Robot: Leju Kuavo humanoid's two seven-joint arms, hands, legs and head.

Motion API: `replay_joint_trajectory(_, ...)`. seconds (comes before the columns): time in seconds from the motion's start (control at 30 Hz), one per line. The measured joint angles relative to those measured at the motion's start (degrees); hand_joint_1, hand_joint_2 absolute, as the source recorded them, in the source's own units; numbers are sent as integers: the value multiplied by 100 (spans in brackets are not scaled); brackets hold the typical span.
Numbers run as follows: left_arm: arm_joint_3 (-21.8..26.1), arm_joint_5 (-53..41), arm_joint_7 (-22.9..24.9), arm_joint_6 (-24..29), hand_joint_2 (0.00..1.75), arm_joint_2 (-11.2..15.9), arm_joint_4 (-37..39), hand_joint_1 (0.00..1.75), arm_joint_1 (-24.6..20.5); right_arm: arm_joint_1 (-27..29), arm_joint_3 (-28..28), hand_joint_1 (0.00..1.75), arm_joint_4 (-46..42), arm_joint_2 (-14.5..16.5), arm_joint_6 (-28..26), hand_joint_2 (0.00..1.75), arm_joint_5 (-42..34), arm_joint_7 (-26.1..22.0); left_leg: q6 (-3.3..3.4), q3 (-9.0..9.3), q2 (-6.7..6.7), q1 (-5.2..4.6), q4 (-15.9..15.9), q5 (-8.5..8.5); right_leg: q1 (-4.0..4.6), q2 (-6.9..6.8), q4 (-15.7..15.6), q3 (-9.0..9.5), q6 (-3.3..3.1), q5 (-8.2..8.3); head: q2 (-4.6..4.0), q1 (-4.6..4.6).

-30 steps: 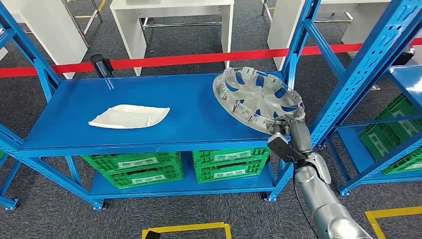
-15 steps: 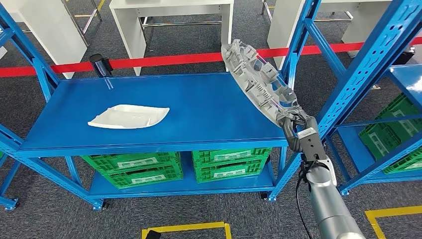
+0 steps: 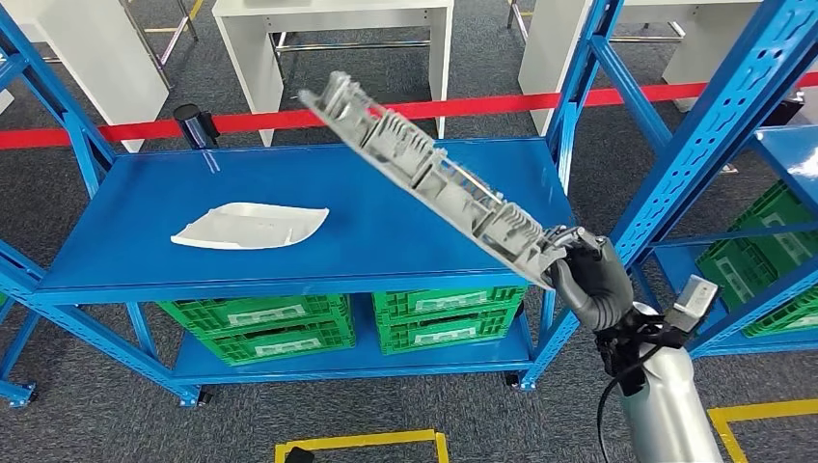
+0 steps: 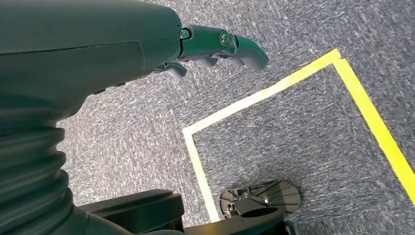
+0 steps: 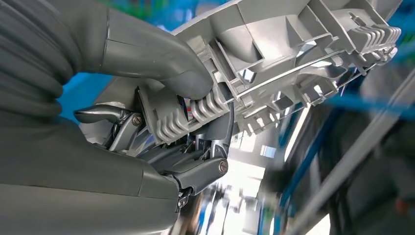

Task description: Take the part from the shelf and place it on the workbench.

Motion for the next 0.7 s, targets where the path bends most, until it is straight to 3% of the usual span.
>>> replay_joint_trajectory(0.1, 0, -18, -18, 34, 175, 4, -2, 0, -13, 38, 175, 175, -270, -138, 428, 175, -267, 119, 1, 0, -1, -1, 0, -1, 0, -1, 0, 2, 1, 0, 0, 0)
replay_joint_trajectory(0.3, -2, -77, -12, 108, 175, 26, -5, 0, -21, 93, 445, 175, -659, -183, 447, 175, -254, 351, 1, 4, 2, 0, 0, -1, 0, 0, 0, 4, 1, 0, 0, 1)
replay_joint_trajectory(0.7, -1, -41, -128, 149, 175, 102, -4, 0, 8, 283, 641, 175, -771, -120, 447, 175, -105, 373, 16, -2, -4, -19, 10, -17, -21, -6, -3, 8, 21, -4, 0, 1)
